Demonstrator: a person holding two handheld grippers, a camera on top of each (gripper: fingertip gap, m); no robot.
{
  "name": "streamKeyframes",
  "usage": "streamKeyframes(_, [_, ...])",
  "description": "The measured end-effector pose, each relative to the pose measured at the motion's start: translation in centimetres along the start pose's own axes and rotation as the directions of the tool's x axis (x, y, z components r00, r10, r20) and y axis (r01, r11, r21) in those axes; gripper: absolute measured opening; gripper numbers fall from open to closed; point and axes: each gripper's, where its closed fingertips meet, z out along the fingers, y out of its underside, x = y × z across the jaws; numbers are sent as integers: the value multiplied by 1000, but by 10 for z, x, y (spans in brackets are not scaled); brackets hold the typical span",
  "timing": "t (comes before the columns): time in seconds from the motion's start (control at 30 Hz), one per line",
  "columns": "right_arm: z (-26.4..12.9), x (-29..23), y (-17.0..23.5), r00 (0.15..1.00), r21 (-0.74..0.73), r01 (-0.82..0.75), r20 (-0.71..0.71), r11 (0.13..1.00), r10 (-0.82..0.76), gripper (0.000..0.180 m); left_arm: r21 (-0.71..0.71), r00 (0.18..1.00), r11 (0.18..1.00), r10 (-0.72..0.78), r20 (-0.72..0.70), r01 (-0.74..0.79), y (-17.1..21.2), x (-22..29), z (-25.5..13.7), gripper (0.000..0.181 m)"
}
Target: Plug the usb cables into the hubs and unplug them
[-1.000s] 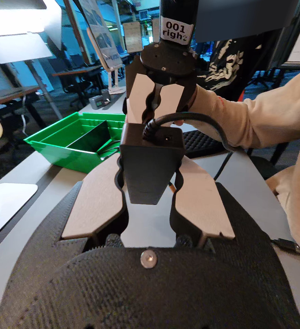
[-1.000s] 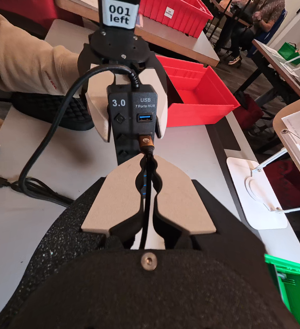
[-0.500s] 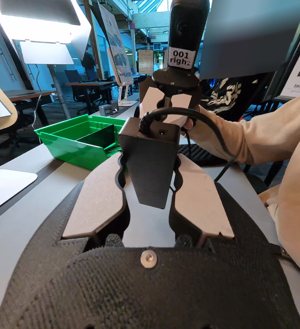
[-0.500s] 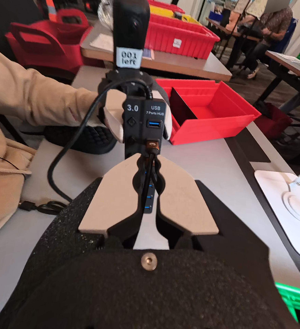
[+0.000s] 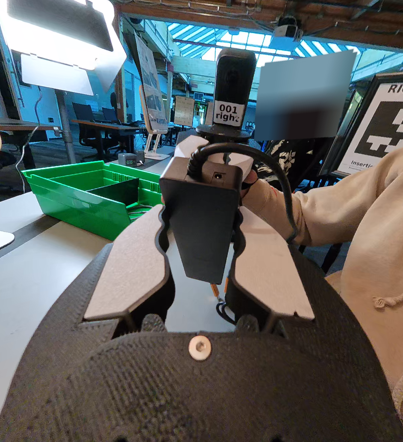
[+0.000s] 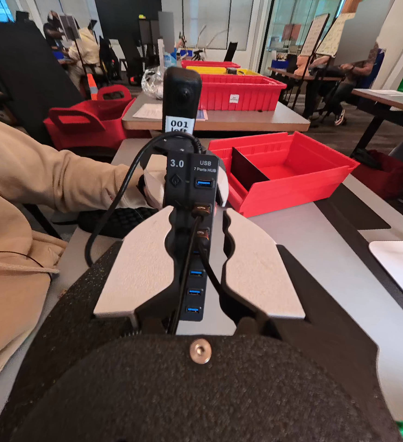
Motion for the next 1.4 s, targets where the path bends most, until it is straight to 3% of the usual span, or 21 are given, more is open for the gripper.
streamKeyframes(0.3, [12, 5, 17, 999, -56, -11, -34, 998, 9, 16, -87, 994, 995, 64, 85, -57, 8, -2, 6, 53])
streamKeyframes(0.53, [13, -1, 15, 999, -22, -29, 16, 999, 29, 15, -40, 994, 995, 96, 45, -94, 4, 4, 5, 53])
streamKeyframes(0.63, [16, -8, 14, 997, -3, -52, 61, 999, 52, 16, -63, 996, 994, 94, 6, -93, 9, 9, 5, 64])
streamKeyframes(0.73, [21, -13, 16, 996, -6, -48, 80, 999, 48, 15, -89, 992, 988, 124, -36, -127, 15, 17, 9, 55])
streamKeyframes(0.9, [22, -14, 13, 994, 42, -53, 97, 998, 49, 16, -79, 993, 990, 119, -25, -121, 8, 18, 6, 55])
streamKeyframes(1.0, [19, -11, 9, 996, 79, -45, 80, 996, 39, 16, -57, 993, 992, 115, -11, -115, 1, 16, 2, 55])
streamKeyframes(1.17, [-19, 26, 0, 997, 101, -71, -4, 992, 71, 15, 76, 991, 993, 83, 110, -92, -36, -16, -46, 55])
streamKeyframes(1.4, [-48, 50, -7, 986, 34, 45, -160, 998, -39, 16, 14, 984, 997, 70, 166, -74, -15, -33, -45, 54])
